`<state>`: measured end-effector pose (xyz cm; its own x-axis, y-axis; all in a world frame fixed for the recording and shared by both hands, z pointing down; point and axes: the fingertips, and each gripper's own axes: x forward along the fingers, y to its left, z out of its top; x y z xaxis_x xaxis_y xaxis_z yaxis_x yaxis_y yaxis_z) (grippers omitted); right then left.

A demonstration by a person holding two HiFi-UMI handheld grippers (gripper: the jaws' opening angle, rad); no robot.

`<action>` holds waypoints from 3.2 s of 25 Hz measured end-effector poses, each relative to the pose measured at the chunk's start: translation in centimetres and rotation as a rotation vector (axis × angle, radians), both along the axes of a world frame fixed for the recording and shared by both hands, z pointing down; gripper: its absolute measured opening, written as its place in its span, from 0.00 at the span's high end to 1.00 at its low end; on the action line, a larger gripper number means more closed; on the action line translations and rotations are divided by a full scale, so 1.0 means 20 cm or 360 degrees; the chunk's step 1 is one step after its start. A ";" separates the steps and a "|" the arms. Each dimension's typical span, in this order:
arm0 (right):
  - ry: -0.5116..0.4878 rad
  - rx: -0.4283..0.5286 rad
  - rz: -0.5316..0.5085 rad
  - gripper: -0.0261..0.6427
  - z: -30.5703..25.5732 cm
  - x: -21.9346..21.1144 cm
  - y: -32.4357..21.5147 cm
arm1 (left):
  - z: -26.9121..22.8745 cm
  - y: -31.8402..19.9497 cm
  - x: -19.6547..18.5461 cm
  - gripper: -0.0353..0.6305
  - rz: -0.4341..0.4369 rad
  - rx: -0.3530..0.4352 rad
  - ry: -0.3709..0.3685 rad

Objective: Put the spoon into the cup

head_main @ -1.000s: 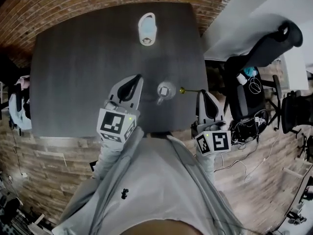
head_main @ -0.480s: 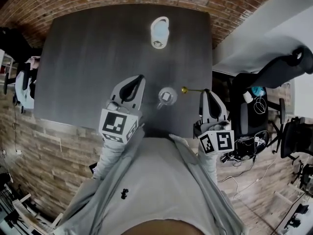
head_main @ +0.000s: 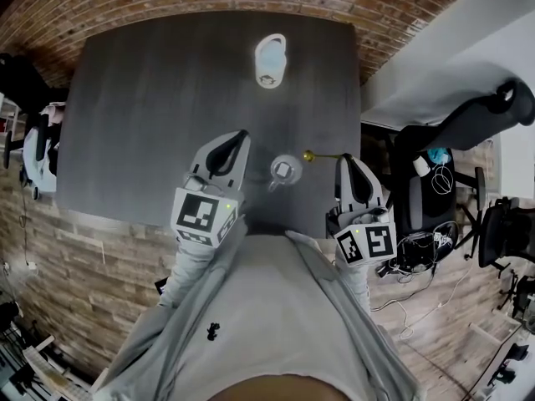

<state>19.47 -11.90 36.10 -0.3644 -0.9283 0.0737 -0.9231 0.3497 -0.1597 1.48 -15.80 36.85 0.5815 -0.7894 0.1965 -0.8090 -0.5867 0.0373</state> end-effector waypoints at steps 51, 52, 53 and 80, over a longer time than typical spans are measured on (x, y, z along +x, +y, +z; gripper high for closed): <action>-0.0108 -0.0521 -0.0113 0.93 0.74 -0.21 -0.08 | 0.29 0.00 -0.08 0.92 0.0014 -0.0198 -0.0019; -0.0100 -0.0527 -0.0114 0.93 0.74 -0.21 -0.08 | 0.29 0.00 -0.08 0.92 0.0014 -0.0196 -0.0018; -0.0093 -0.0534 -0.0116 0.93 0.75 -0.21 -0.08 | 0.29 0.00 -0.08 0.92 0.0013 -0.0196 -0.0017; -0.0133 -0.0608 -0.0141 0.78 0.81 -0.18 -0.08 | 0.22 0.01 -0.05 0.92 0.0012 -0.0133 -0.0006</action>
